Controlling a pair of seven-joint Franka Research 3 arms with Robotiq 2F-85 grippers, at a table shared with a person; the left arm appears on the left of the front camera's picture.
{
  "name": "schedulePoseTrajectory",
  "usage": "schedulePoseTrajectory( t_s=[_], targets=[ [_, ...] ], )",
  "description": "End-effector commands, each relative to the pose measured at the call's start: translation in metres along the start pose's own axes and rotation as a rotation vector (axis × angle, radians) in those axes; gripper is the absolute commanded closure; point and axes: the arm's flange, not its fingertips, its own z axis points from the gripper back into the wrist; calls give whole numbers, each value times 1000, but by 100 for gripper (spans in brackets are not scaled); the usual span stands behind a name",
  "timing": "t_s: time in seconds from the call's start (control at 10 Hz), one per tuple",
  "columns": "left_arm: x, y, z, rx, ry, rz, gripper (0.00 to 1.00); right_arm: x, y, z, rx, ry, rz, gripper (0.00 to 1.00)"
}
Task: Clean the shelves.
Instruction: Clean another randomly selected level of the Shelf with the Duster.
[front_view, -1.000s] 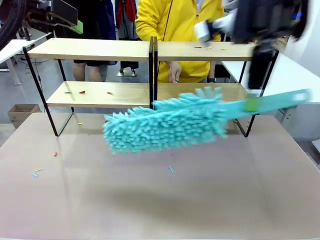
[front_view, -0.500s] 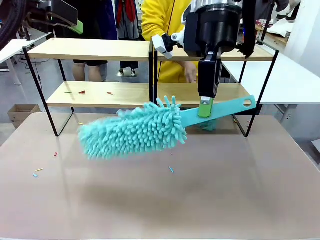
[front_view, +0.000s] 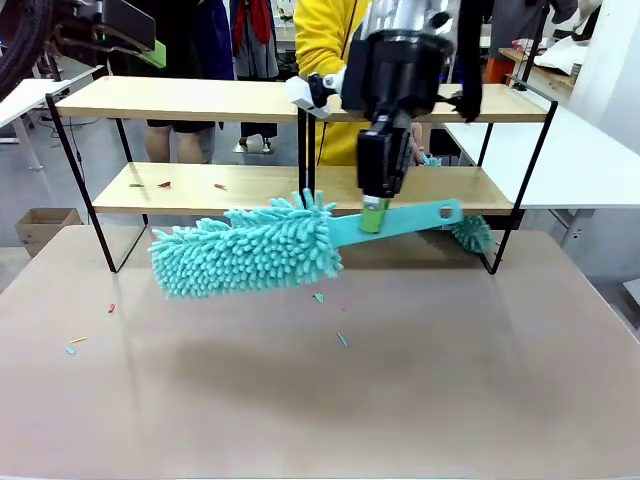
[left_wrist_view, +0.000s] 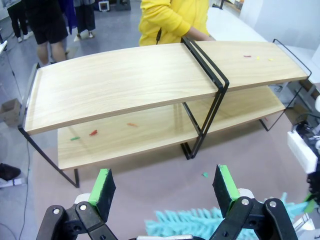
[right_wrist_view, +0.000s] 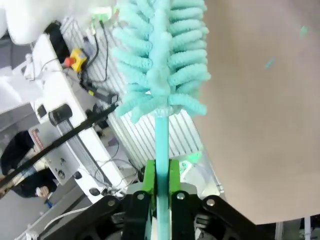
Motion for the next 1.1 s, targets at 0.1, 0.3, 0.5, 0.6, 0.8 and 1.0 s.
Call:
schedulePoseTrajectory(
  t_s=[0.1,0.3,0.5,0.6,0.8,1.0],
  targets=[
    [0,0,0,11,-3,2,0,28,-3,-4,4,-109,-54,88],
    [0,0,0,11,-3,2,0,34,-4,-6,13,-233,-93,88],
    [0,0,0,11,-3,2,0,35,-13,-9,38,-266,-141,88],
    [0,0,0,11,-3,2,0,33,-16,-9,32,-309,-179,100],
    [0,0,0,11,-3,2,0,34,-27,-9,19,-402,-266,100],
    [0,0,0,11,-3,2,0,57,-41,-8,-8,-537,-394,100]
  ],
)
